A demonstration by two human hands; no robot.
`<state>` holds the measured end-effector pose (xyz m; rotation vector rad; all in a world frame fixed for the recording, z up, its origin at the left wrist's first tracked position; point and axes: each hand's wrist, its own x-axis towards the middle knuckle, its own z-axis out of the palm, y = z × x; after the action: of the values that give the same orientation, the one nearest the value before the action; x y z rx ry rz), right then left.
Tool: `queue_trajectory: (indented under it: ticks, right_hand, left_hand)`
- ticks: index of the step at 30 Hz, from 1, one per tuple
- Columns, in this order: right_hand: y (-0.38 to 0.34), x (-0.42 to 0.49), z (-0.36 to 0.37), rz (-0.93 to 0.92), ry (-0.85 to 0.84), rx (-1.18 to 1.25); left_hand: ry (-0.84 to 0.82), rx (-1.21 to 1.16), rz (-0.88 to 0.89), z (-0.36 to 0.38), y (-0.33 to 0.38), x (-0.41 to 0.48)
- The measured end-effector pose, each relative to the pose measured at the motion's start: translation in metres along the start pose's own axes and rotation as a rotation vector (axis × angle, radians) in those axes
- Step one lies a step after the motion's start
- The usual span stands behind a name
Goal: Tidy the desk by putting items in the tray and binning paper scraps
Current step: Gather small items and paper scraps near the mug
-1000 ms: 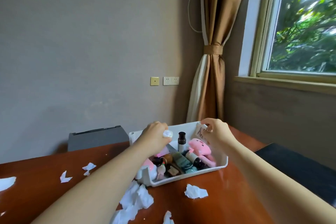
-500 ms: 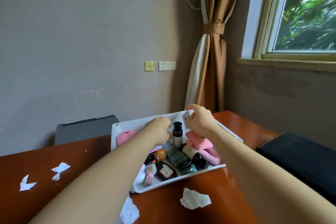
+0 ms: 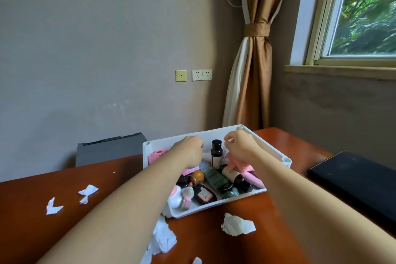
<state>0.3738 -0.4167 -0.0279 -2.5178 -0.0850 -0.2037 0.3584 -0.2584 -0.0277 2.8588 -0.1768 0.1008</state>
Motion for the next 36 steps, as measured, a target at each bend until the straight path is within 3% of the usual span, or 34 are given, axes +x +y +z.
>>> queue_trajectory:
  ticks: [11,17,27,31,36]
  right_hand:
    - [-0.041,-0.056,-0.052,-0.078,0.065,-0.031]
    - [-0.069,-0.110,-0.071,-0.150,0.012,-0.059]
    - [-0.108,-0.220,-0.075,-0.185,-0.255,-0.202]
    - [-0.119,-0.271,-0.064,-0.243,-0.275,-0.177]
    - [-0.122,-0.318,-0.046,-0.309,-0.424,-0.160]
  left_hand:
    - [0.045,0.033,0.093,-0.061,0.000,-0.078]
    - [0.042,0.071,0.120,-0.088,-0.002,-0.144]
    - [-0.047,0.078,0.076,-0.101,-0.029,-0.255]
    - [-0.119,0.038,0.040,-0.102,-0.038,-0.307]
    - [-0.129,-0.017,0.009,-0.105,-0.055,-0.364]
